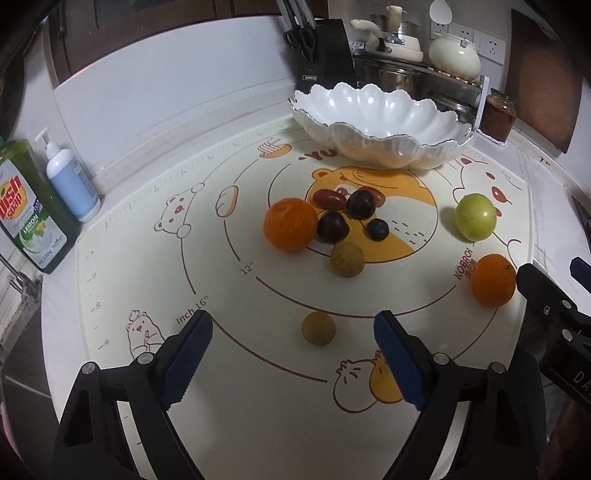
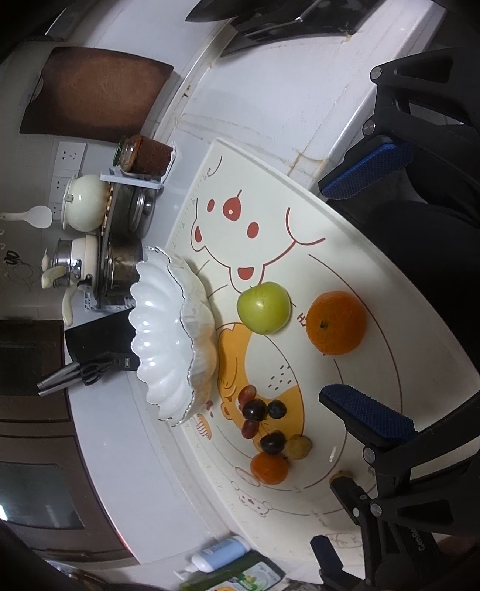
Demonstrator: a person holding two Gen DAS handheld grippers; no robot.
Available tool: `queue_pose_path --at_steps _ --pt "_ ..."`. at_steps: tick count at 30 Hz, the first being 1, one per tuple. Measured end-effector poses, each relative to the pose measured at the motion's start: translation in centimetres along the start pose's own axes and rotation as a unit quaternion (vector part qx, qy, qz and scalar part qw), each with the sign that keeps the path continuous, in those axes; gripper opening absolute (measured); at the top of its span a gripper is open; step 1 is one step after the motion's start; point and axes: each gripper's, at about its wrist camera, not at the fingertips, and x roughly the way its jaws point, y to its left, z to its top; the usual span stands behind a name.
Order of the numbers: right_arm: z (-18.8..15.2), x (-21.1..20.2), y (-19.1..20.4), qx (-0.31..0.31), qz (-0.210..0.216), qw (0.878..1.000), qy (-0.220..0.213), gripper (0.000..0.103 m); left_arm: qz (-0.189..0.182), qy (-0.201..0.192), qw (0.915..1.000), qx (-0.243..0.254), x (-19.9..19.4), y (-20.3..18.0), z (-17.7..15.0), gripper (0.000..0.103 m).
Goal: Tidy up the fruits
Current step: 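Grasp the small brown fruit with the left tool while the right tool grasps the orange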
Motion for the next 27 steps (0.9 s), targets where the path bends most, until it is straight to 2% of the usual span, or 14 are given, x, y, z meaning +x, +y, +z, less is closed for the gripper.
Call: queue_pose_path --at_steps 6,12,17,22,27 --pt "-0.4 1.1 0.3 -0.009 0.006 1.000 0.005 0.094 -0.002 0.004 1.0000 -0.005 1.1 0.0 -0.3 0.088" --pt "-0.8 2.1 0.6 -0.018 0.012 1.000 0.008 0.087 -0.001 0.014 0.9999 -0.005 2.1 0.0 -0.4 0.074" --pt "-1.0 2.6 0.7 -0.019 0.017 1.000 0.012 0.085 -0.002 0.012 0.9999 -0.008 2.5 0.2 -0.5 0.074" --pt "-1.0 3.2 1.0 -0.023 0.025 0.999 0.016 0.080 -0.003 0.018 0.9998 -0.012 3.1 0.3 -0.5 0.064" --pt "-1.2 3.8 1.1 -0.020 0.032 0.999 0.023 0.077 -0.007 0.017 0.9997 -0.017 3.3 0.4 -0.7 0.061"
